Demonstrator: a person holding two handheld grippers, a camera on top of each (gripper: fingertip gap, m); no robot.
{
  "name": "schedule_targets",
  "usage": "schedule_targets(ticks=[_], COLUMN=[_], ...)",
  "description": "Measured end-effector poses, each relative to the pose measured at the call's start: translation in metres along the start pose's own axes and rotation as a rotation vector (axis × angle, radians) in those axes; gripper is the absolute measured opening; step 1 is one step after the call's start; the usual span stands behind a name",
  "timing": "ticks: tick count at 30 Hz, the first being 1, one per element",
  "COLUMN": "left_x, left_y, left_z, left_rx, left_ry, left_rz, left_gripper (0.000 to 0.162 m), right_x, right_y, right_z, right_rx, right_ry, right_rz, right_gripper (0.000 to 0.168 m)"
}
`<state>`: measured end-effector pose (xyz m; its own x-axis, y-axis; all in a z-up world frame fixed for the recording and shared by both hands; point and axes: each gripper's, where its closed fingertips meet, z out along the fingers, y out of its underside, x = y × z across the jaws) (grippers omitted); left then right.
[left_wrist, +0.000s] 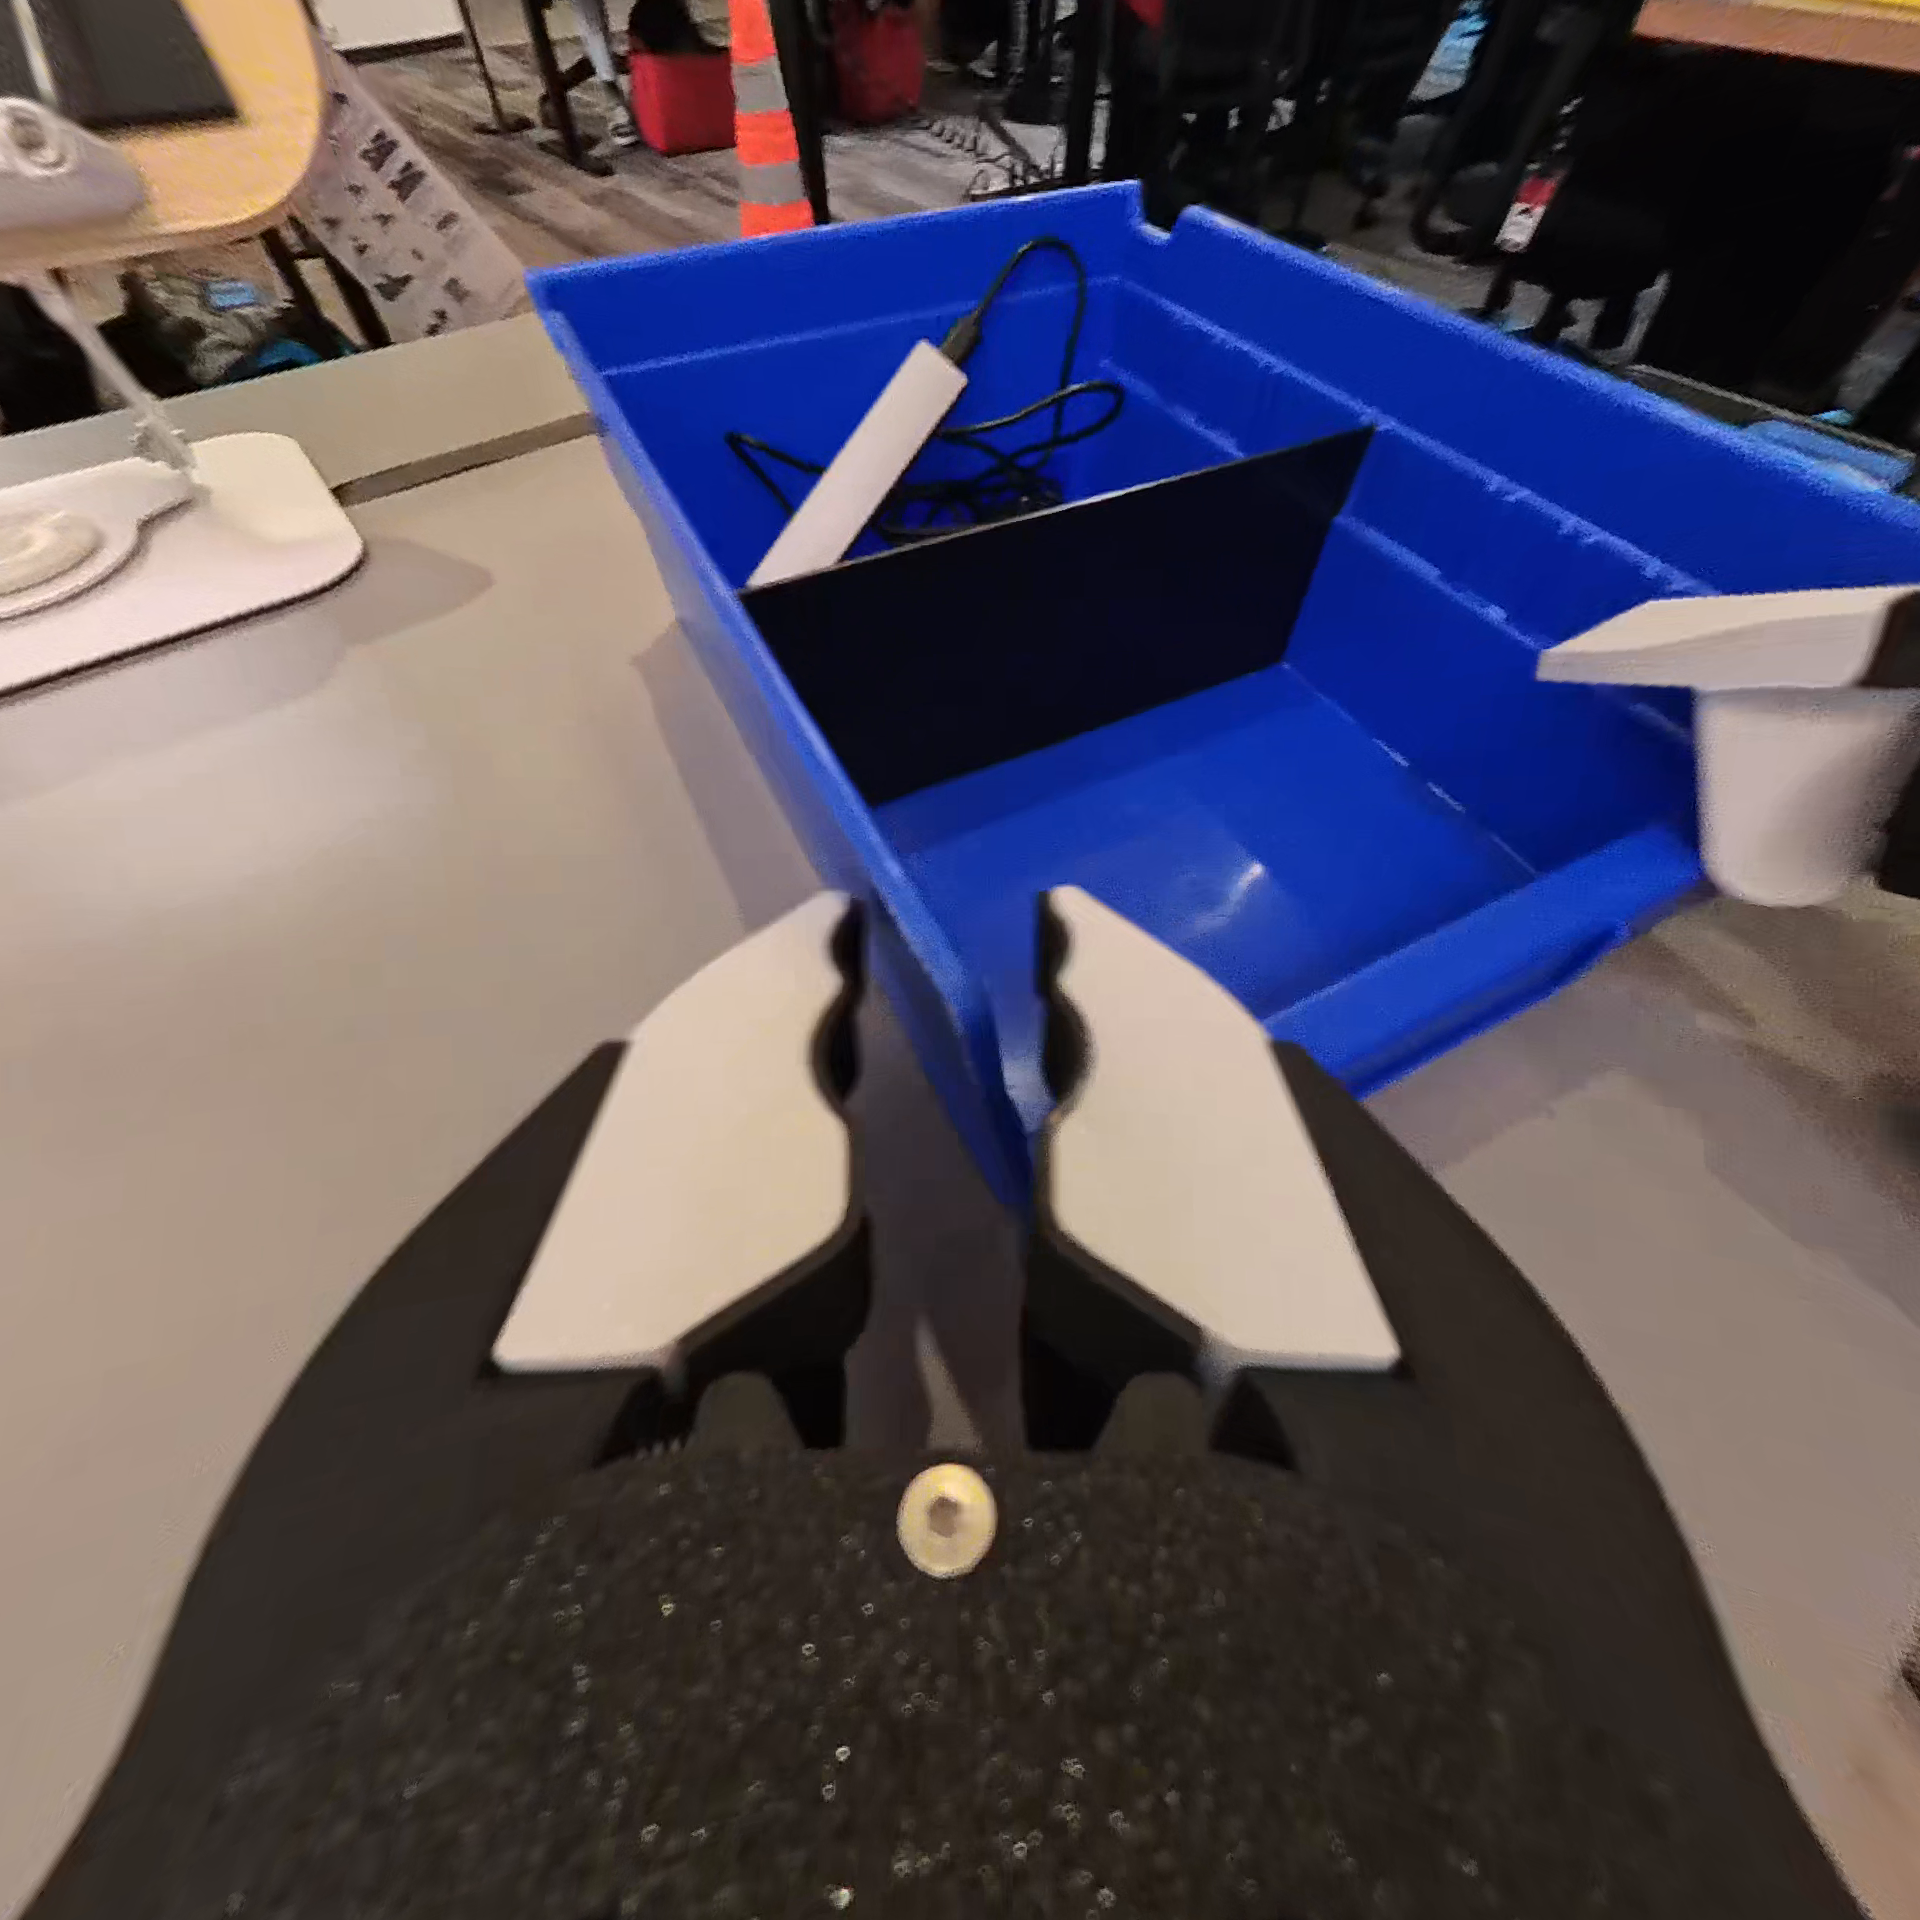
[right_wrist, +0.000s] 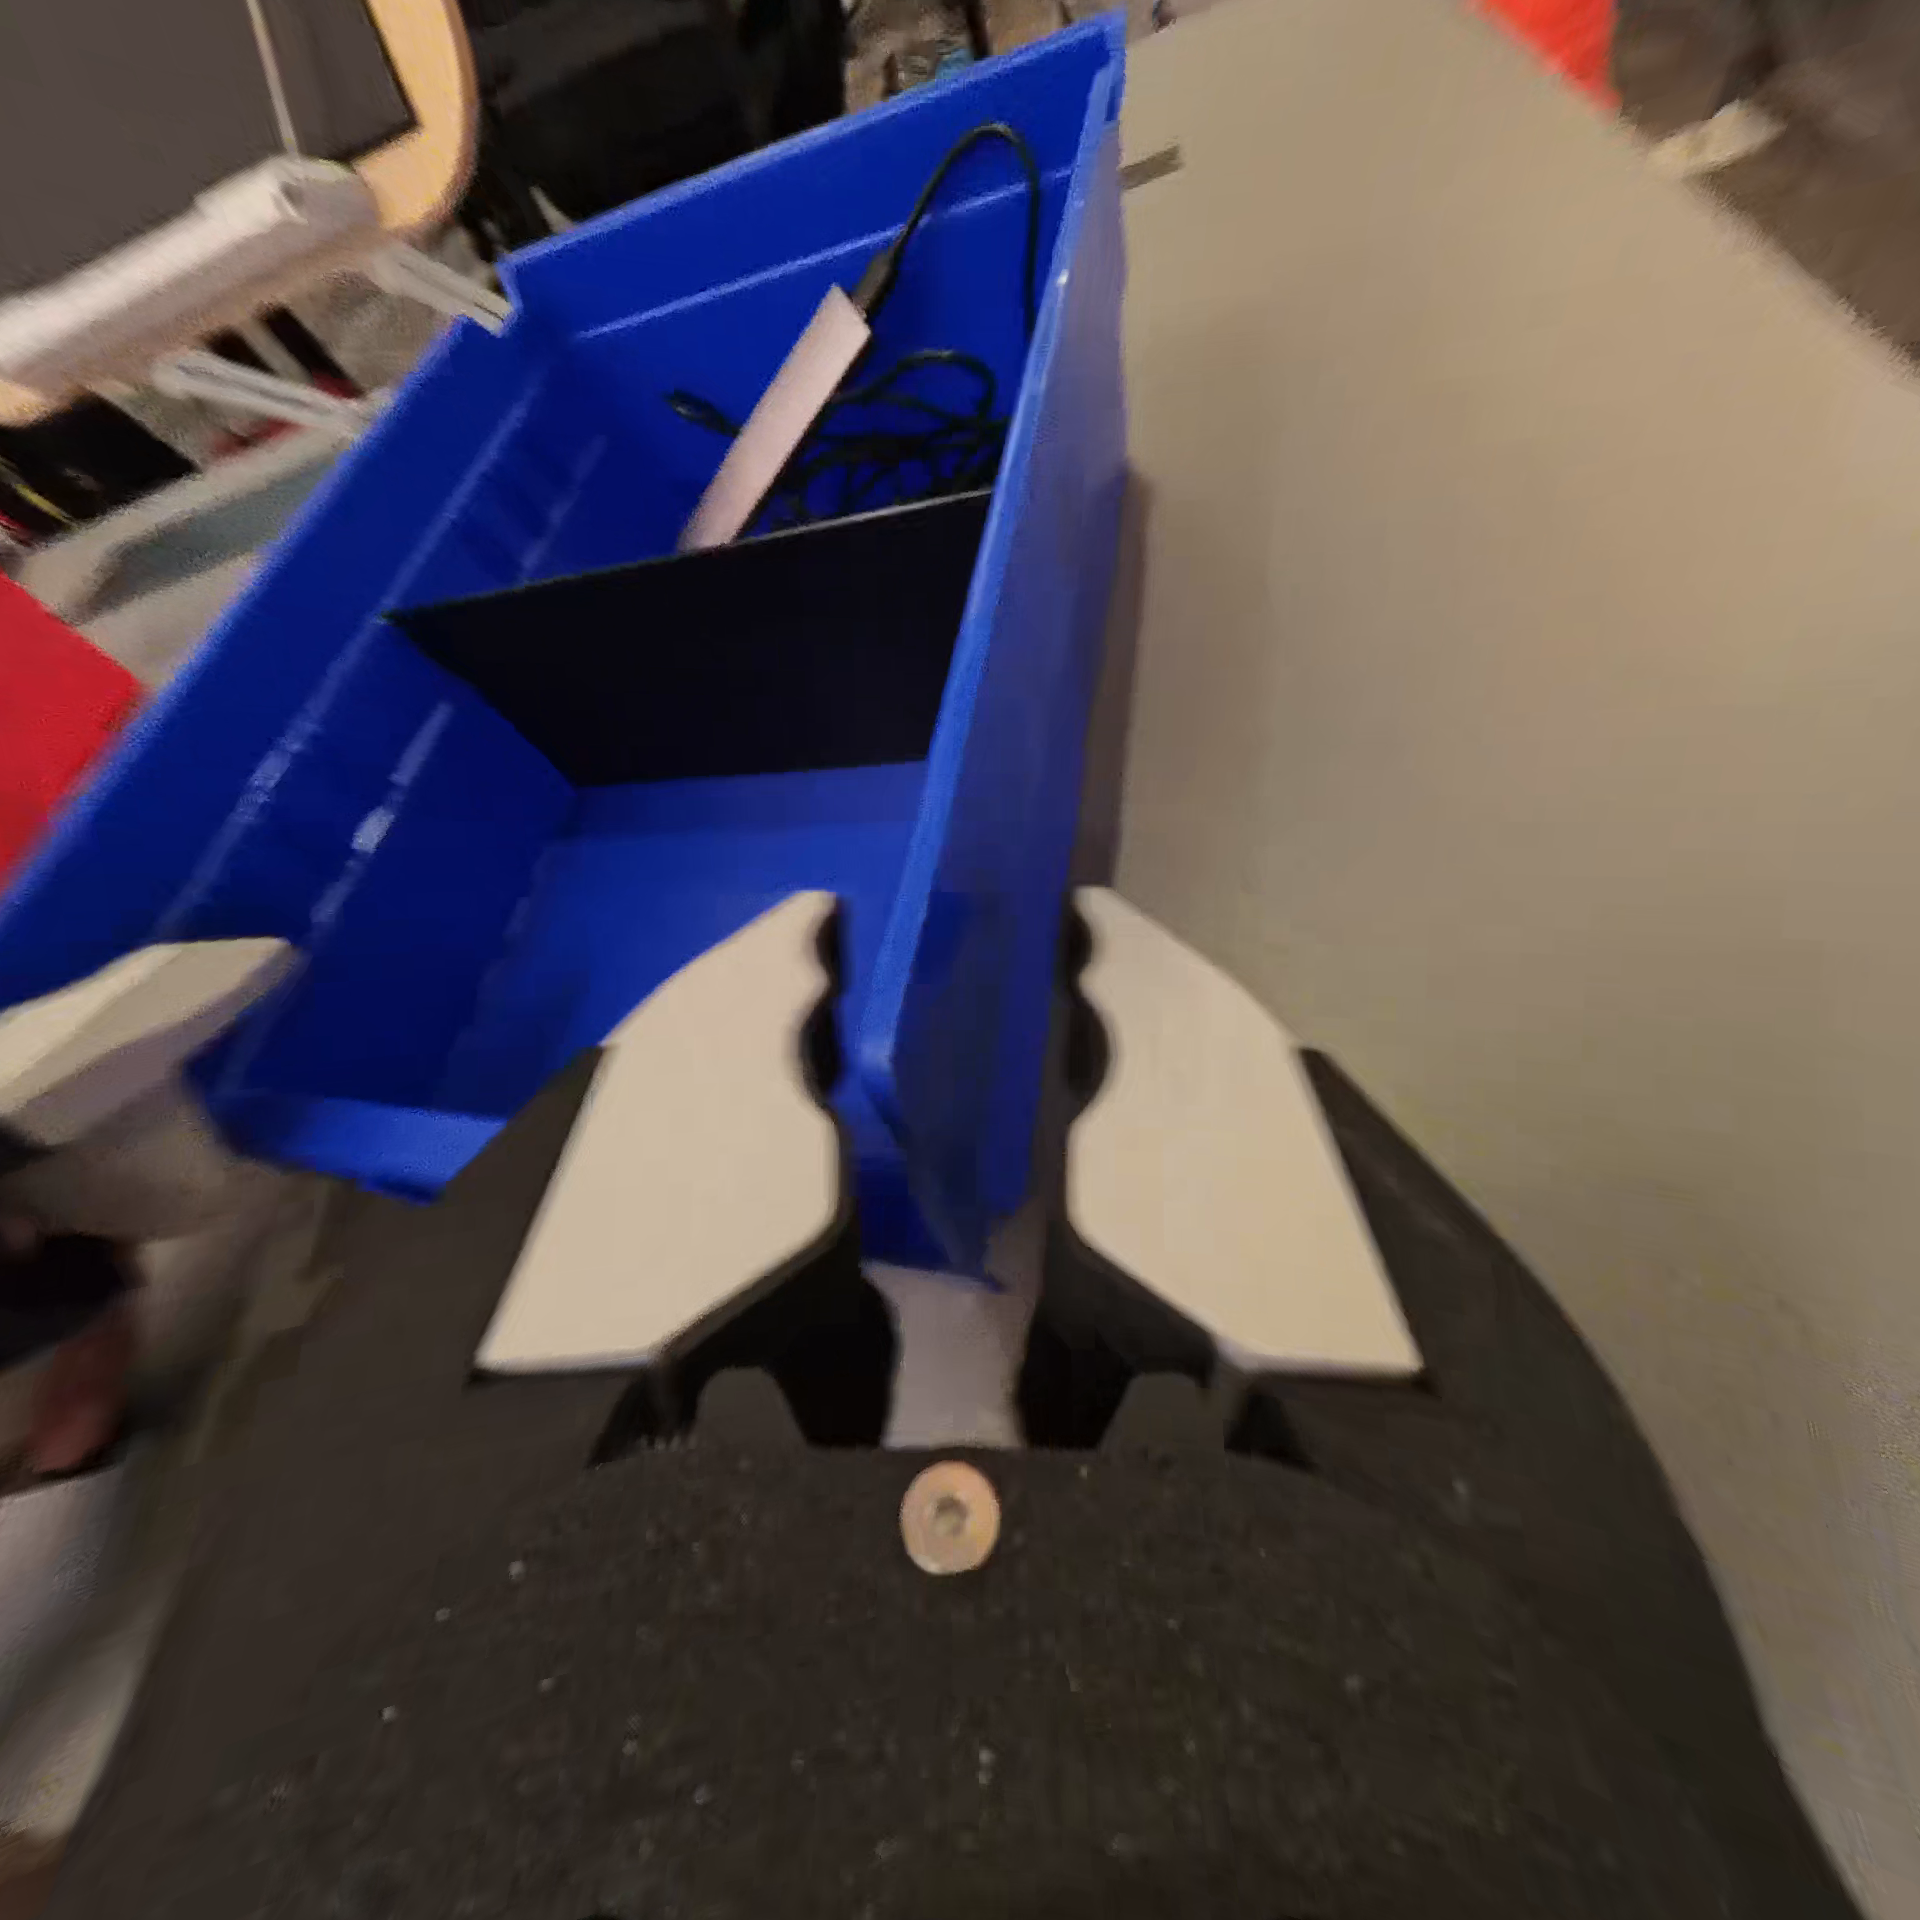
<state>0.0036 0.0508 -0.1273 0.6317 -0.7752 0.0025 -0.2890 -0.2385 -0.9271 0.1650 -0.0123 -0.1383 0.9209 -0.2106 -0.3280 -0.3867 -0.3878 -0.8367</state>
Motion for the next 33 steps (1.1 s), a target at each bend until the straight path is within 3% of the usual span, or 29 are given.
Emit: schedule_targets(ticks=[1, 6, 15, 20, 24, 31, 33], left_x=[-0.002, -0.016, -0.099, -0.166, -0.200, -0.212, -0.196], left_y=[-0.001, 0.001, -0.011, 0.012, 0.034, 0.050, 0.044], left_z=[0.002, -0.003, -0.080, -0.121, -0.135, -0.130, -0.140], left_rx=[-0.010, -0.081, -0.001, -0.001, -0.047, -0.051, -0.044], left_ry=[-0.010, -0.065, -0.244, -0.341, -0.392, -0.287, -0.151], left_rz=[-0.015, -0.002, 0.045, -0.001, -0.016, -0.159, -0.193], left_gripper=[0.025, 0.013, 0.011, 0.012, 0.011, 0.015, 0.036], right_x=[-0.001, -0.005, -0.108, -0.184, -0.218, -0.234, -0.239], right_y=[-0.002, -0.001, -0.004, 0.011, 0.035, 0.036, 0.038], right_z=[0.002, -0.001, 0.021, 0.058, 0.085, 0.091, 0.086], right_rx=[0.006, -0.032, 0.007, -0.040, -0.088, -0.072, -0.079], right_ry=[-0.009, 0.118, 0.017, -0.049, -0.040, -0.103, -0.177], right_rz=[0.050, 0.011, -0.096, -0.184, -0.222, -0.274, -0.309], right_gripper=[0.025, 0.009, 0.005, 0.005, 0.004, 0.014, 0.025])
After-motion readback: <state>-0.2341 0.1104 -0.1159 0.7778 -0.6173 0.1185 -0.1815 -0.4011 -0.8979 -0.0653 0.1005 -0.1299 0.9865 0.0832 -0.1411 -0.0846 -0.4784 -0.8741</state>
